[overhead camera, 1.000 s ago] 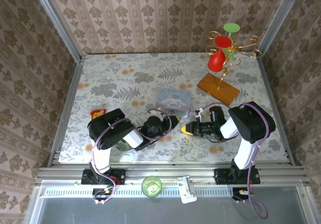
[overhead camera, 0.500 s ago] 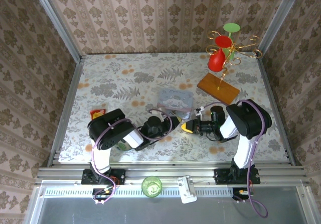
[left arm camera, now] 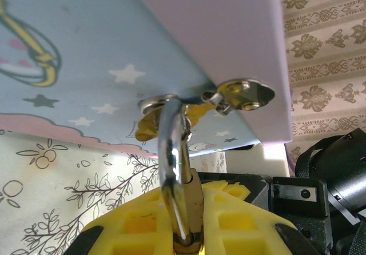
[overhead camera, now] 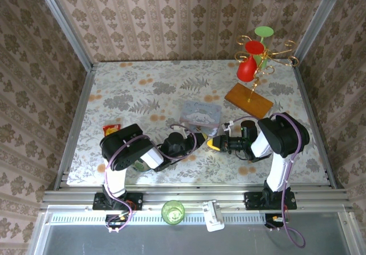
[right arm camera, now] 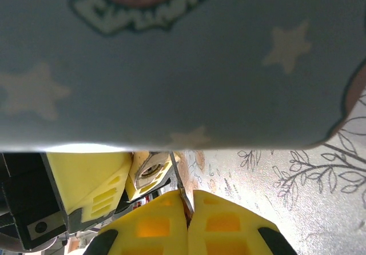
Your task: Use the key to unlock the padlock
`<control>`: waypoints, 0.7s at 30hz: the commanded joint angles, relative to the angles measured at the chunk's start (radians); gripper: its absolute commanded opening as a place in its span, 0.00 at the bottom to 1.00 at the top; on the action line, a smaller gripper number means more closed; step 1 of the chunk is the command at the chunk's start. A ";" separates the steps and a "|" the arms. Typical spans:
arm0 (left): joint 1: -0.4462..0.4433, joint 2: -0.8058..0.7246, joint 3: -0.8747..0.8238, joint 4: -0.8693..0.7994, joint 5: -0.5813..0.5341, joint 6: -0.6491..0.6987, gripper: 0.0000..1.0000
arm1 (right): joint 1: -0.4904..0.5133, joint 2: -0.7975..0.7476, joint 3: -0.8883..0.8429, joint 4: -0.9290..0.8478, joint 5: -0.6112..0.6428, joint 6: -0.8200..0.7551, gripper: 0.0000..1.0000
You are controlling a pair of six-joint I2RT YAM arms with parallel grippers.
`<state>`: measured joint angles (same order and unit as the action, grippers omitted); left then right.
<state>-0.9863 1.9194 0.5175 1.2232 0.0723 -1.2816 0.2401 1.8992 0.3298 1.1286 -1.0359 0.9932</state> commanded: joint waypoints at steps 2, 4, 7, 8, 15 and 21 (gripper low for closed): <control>0.016 -0.032 0.012 0.084 0.035 0.004 0.00 | 0.000 0.006 -0.027 0.054 -0.019 0.008 0.00; 0.024 -0.028 0.023 0.084 0.051 0.002 0.00 | 0.001 0.001 -0.030 0.056 -0.019 0.009 0.00; 0.043 -0.037 0.023 0.084 0.065 0.003 0.00 | 0.006 -0.013 -0.049 0.076 -0.016 0.020 0.00; 0.044 -0.042 0.024 0.081 0.067 0.011 0.00 | 0.011 -0.019 -0.049 0.079 -0.017 0.018 0.00; 0.023 -0.021 0.047 0.081 0.079 0.011 0.00 | 0.015 0.009 -0.028 0.126 -0.027 0.044 0.00; 0.008 0.004 0.058 0.082 0.078 0.006 0.00 | 0.014 0.017 -0.018 0.166 -0.038 0.077 0.00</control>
<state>-0.9615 1.9198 0.5434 1.2205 0.1234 -1.2823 0.2493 1.9003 0.2932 1.2324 -1.0447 1.0538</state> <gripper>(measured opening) 0.125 0.037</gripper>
